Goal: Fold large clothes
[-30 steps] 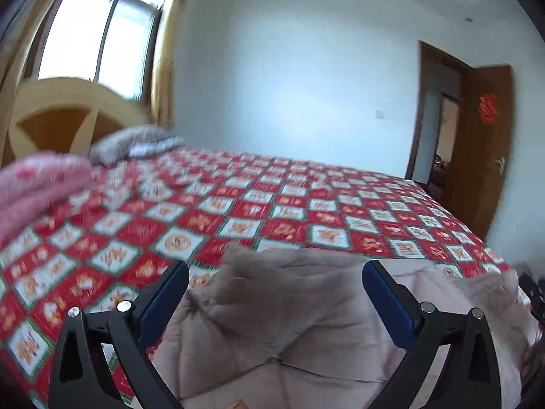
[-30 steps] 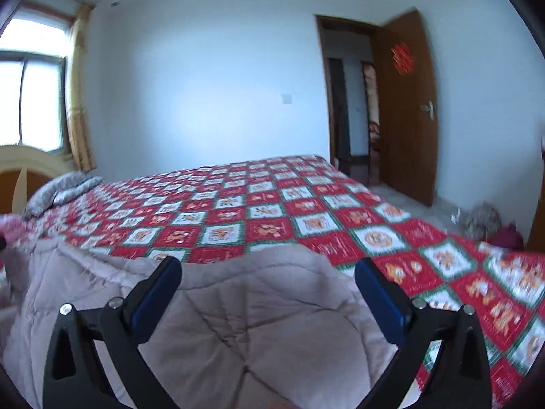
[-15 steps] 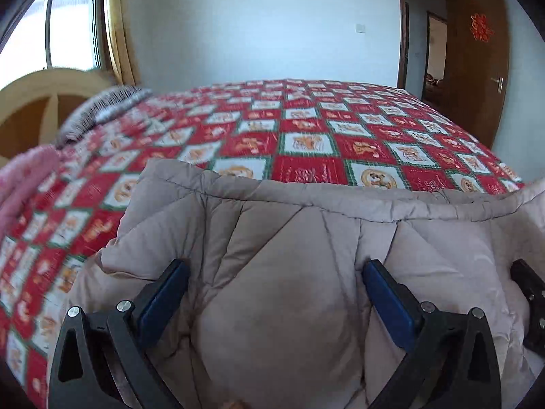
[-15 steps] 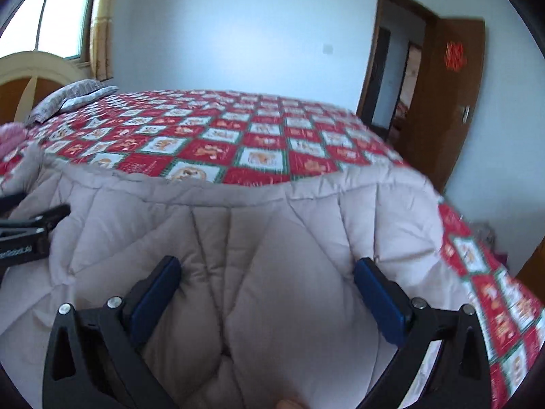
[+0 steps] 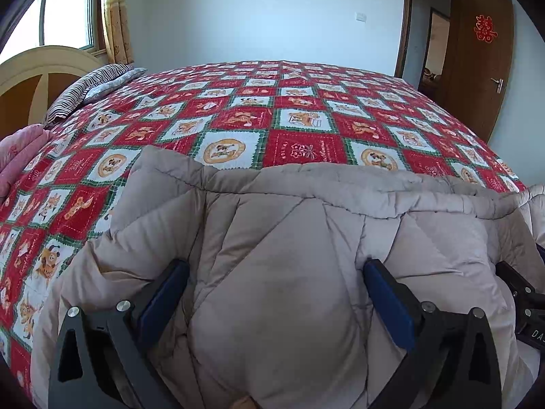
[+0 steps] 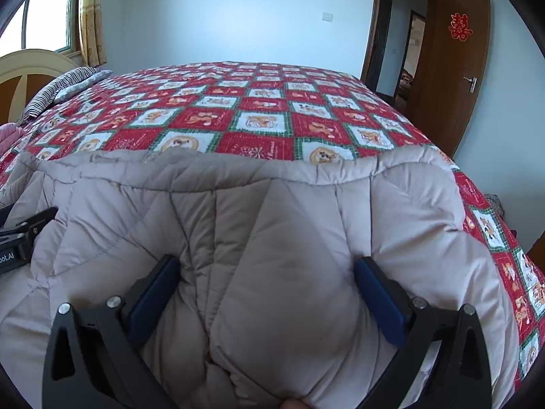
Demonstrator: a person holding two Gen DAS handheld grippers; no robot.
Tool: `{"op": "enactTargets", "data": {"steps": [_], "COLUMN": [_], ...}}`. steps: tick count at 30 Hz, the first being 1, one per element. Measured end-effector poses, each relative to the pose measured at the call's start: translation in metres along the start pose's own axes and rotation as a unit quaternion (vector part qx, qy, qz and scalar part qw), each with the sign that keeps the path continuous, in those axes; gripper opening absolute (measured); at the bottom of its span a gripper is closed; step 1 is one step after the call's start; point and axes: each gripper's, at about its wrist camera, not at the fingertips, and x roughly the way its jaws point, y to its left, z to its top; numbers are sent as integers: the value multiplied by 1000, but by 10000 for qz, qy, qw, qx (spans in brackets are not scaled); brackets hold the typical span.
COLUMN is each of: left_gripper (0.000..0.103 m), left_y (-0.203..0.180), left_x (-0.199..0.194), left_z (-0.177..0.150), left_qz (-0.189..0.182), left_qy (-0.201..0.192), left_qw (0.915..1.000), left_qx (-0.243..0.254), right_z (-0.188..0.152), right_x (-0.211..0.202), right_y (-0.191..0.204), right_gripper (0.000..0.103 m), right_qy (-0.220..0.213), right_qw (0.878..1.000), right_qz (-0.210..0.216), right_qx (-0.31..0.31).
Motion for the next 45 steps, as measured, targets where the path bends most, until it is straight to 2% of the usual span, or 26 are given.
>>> {"op": "enactTargets", "data": {"steps": [14, 32, 37, 40, 42, 45], "left_gripper": [102, 102, 102, 102, 102, 102], "left_y": [1, 2, 1, 1, 2, 1], "left_x": [2, 8, 8, 8, 8, 7], "left_z": [-1, -2, -2, -3, -3, -1], "left_qz": [6, -13, -16, -4, -18, -8], "left_qy": [79, 208, 212, 212, 215, 308], "left_qw": [10000, 9998, 9998, 9998, 9998, 9995], "left_qx": [17, 35, 45, 52, 46, 79], "right_z": [-1, 2, 6, 10, 10, -1], "right_x": [15, 20, 4, -27, -50, -53], "right_y": [7, 13, 13, 18, 31, 54], "right_gripper": [103, 103, 103, 103, 103, 103], "right_qy": [392, 545, 502, 228, -93, -140], "right_qw": [9989, 9973, 9971, 9980, 9985, 9991], "right_qz": [-159, -344, -508, -581, -527, -390], "right_qx": [-190, -343, -248, 58, 146, 21]}}
